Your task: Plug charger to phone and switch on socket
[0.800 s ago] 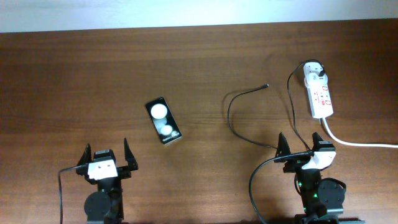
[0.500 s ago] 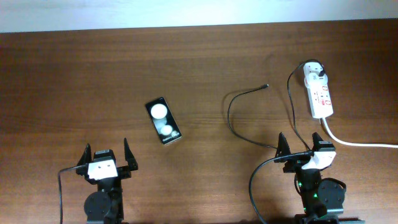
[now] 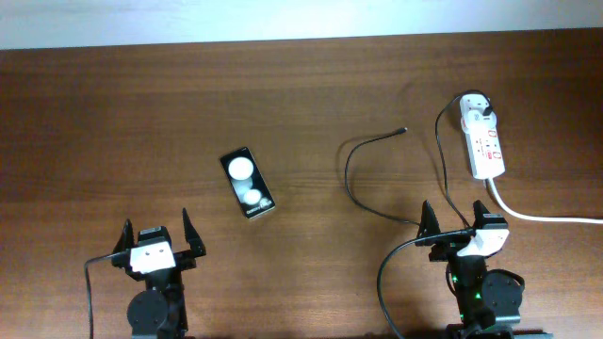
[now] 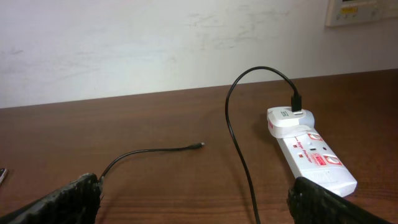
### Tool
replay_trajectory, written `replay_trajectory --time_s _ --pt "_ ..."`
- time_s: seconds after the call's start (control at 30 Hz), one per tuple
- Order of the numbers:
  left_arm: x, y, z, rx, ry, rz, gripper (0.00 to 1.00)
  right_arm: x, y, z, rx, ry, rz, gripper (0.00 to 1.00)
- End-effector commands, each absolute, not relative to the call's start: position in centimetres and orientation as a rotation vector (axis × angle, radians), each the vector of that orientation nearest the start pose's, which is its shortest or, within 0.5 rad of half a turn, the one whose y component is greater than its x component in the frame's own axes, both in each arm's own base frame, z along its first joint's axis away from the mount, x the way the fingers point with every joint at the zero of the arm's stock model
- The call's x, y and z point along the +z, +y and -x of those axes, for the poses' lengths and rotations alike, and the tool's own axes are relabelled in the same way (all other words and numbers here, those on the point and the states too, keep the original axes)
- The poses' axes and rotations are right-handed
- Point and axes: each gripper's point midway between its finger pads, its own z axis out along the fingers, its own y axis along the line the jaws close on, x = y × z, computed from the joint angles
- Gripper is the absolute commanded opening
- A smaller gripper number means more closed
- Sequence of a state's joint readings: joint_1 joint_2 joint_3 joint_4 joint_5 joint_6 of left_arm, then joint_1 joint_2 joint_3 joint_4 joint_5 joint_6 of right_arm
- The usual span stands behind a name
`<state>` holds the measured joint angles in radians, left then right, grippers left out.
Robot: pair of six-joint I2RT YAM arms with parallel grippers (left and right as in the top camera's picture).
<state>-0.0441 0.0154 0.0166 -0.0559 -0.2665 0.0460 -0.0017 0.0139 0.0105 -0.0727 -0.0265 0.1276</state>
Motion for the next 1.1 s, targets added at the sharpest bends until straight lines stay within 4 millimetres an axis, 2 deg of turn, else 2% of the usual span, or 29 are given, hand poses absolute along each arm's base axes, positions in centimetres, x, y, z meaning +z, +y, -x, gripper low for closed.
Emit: replay_trajectory --time_s 0.0,0.07,0.27,0.37,0.43,0.47,0.6,0.73,0.8,0.9,1.07 --pt "16.4 3.8 -24.1 0.244 1.617 0.135 0.99 15.5 0.6 -24.6 0.123 1.65 -0.082 0.99" --pt "16.5 2.9 -24.3 0.201 1.613 0.095 0.99 15.5 0.6 -24.6 0.123 1.65 -0.082 0.99" --pt "16.8 2.9 -24.3 0.197 1.609 0.092 0.99 15.5 0.6 -24.6 0.123 1.65 -0.082 0.99" --pt "17.7 2.7 -24.3 0.184 1.59 0.086 0.99 15.5 0.6 -24.6 0.123 1.65 -0.082 0.99" --pt "17.7 1.1 -24.3 0.072 1.617 0.055 0.99 15.5 0.6 -24.6 0.123 1.65 -0.082 0.99" --pt "17.6 1.1 -24.3 0.074 1.65 0.052 0.99 15.5 0.6 -24.6 0.123 1.65 -0.082 0.99" --pt "19.6 1.1 -24.7 0.069 1.685 0.058 0.99 15.5 0.6 -24.6 0.123 1.65 -0.082 0.99" --pt "20.9 0.5 -26.6 0.041 1.792 0.042 0.99 15.5 0.6 -24.6 0.123 1.65 -0.082 0.99" --pt "21.9 0.2 -28.2 0.037 1.898 0.029 0.99 15.5 0.6 -24.6 0.123 1.65 -0.082 0.99" --pt "22.8 -1.4 -30.3 -0.016 1.995 -0.028 0.99 15.5 0.6 -24.6 0.123 1.65 -0.082 0.99" --pt "22.2 -4.7 -33.0 -0.062 2.156 -0.135 0.99 15.5 0.6 -24.6 0.123 1.65 -0.082 0.99"
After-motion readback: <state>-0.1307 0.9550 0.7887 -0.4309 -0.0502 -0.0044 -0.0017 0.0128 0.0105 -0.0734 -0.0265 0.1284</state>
